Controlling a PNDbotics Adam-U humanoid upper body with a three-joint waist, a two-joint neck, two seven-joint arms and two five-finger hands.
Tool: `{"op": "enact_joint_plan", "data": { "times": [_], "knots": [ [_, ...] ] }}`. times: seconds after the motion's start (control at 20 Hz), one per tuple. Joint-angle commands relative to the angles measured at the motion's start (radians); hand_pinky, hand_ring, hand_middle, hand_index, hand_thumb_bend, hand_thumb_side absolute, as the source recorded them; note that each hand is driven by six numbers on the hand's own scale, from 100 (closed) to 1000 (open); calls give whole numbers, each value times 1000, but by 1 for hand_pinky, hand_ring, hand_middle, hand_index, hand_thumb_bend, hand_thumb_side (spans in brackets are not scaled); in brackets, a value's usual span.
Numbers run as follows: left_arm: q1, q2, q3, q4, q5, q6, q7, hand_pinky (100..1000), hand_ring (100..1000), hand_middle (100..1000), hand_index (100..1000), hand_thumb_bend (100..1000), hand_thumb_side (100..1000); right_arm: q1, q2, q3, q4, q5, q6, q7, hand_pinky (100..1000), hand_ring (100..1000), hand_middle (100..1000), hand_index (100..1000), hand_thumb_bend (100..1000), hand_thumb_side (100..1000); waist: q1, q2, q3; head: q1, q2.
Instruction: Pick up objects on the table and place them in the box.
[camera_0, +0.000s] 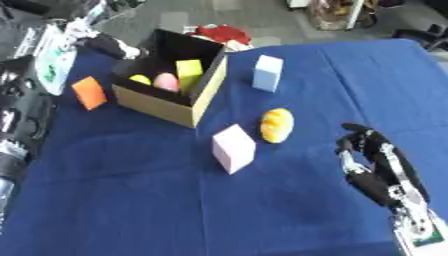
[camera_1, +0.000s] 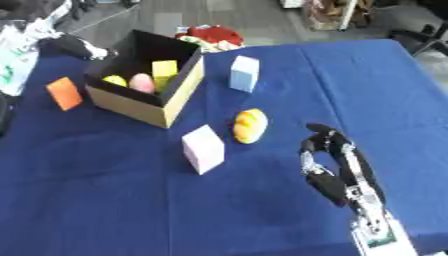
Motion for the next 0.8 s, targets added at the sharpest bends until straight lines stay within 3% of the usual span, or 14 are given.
{"op": "enact_joint_plan", "data": {
  "times": [0.05,0.3,0.8],
  "knots": [
    [-6,79,37,15,57,20,-68,776,722,750,884,651,404,-3,-19,-9,-9,7,-1,-4,808,585,572,817,100,302,9,-19,3,-7,-2],
    [22,89,62,121,46,49,-107,778,726,754,885,653,381,-4,-18,-7,-8,7,-3,-1,809,585,572,817,100,304,8,-20,6,-8,-2],
    [56,67,85,254,18,100,-38,771,717,745,883,663,378,-4,-18,-9,-7,2,-4,2,809,585,572,817,100,302,3,-13,1,-13,-3]
  ]
}}
